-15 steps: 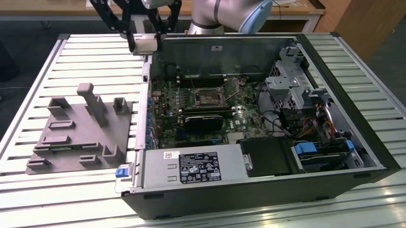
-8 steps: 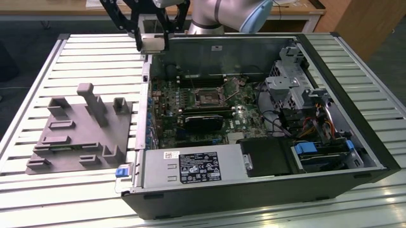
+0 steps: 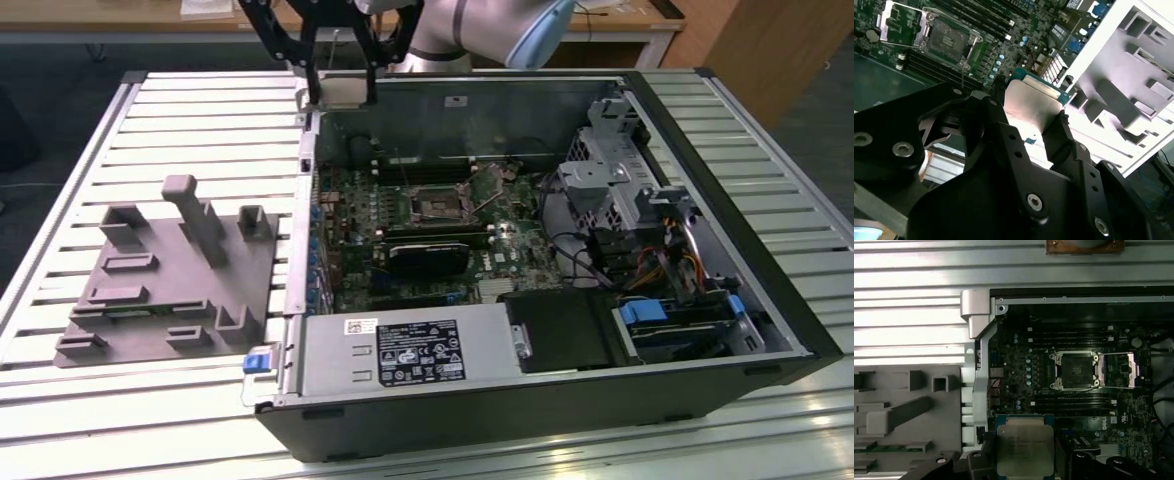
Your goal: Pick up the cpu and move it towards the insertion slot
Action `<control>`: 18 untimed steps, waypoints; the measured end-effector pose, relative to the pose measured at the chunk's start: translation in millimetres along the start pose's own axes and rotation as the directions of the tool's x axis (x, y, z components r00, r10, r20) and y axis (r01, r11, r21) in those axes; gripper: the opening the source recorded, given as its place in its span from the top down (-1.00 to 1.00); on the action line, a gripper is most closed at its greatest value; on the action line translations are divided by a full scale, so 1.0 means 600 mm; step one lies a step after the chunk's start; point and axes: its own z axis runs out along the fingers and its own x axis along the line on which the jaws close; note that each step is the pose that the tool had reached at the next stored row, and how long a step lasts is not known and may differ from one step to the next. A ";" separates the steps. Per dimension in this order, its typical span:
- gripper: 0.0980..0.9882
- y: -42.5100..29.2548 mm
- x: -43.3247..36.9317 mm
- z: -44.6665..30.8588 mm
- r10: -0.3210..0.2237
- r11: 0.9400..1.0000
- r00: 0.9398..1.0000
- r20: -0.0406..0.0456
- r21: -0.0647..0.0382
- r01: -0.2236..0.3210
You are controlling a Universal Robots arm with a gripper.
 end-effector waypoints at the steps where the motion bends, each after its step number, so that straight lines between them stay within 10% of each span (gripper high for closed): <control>1: 0.00 0.001 -0.004 0.000 0.000 1.000 1.000 0.000 0.000 0.000; 18: 0.00 0.026 -0.063 0.001 0.000 1.000 1.000 0.000 0.000 0.000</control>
